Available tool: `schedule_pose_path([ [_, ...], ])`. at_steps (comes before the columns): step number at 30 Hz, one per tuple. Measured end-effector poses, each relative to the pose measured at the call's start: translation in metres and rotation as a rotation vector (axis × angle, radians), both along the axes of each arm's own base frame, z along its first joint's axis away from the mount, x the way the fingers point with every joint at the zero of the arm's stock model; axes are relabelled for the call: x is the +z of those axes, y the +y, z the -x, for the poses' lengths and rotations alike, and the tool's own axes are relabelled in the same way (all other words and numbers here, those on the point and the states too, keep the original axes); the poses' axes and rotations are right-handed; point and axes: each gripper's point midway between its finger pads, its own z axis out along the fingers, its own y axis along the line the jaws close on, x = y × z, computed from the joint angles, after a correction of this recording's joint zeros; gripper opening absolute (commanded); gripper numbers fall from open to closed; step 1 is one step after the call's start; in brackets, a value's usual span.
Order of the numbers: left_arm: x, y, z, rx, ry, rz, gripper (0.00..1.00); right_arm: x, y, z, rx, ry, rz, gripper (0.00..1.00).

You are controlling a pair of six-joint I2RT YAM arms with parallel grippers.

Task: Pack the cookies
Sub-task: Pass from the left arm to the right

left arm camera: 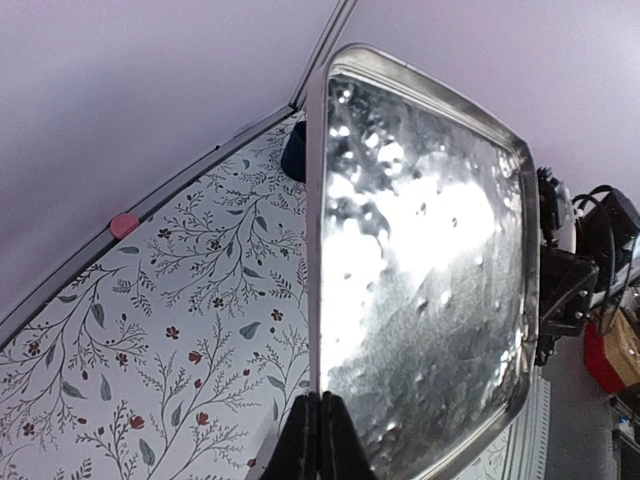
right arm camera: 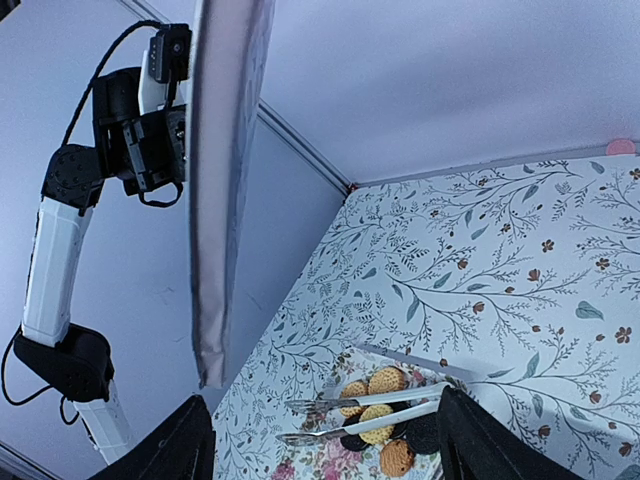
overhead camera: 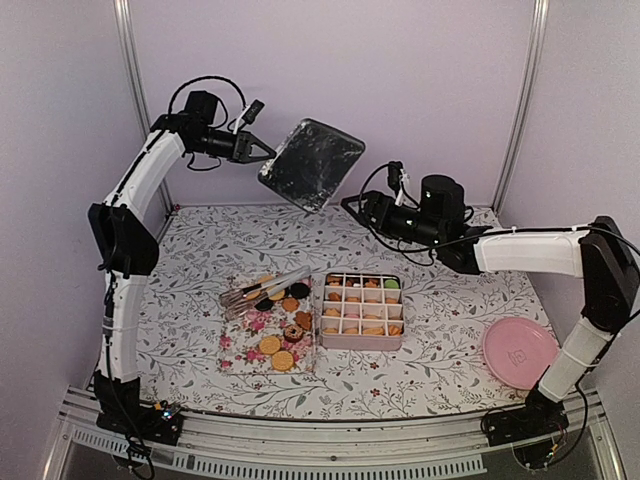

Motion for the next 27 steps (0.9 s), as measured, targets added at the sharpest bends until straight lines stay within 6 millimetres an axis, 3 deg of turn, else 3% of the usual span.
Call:
schedule_pose_path([
  [3, 0.001, 0.001, 0.007, -0.011, 0.012, -0.007, 0.00, 0.002, 0.008, -0.007, 0.020, -0.007, -0.042, 0.77],
  [14, -0.010, 0.003, 0.014, -0.021, 0.043, -0.041, 0.00, 0.042, 0.020, -0.002, 0.103, -0.102, -0.202, 0.72],
  [21, -0.012, 0.002, 0.016, -0.025, 0.053, -0.045, 0.00, 0.030, 0.032, -0.020, 0.096, -0.050, -0.216, 0.65],
  [24, -0.013, 0.002, 0.017, -0.026, 0.059, -0.046, 0.00, 0.029, 0.034, -0.025, 0.090, -0.037, -0.221, 0.59],
  [27, -0.012, 0.002, 0.018, -0.028, 0.061, -0.046, 0.00, 0.033, 0.035, -0.028, 0.087, -0.040, -0.229, 0.45],
])
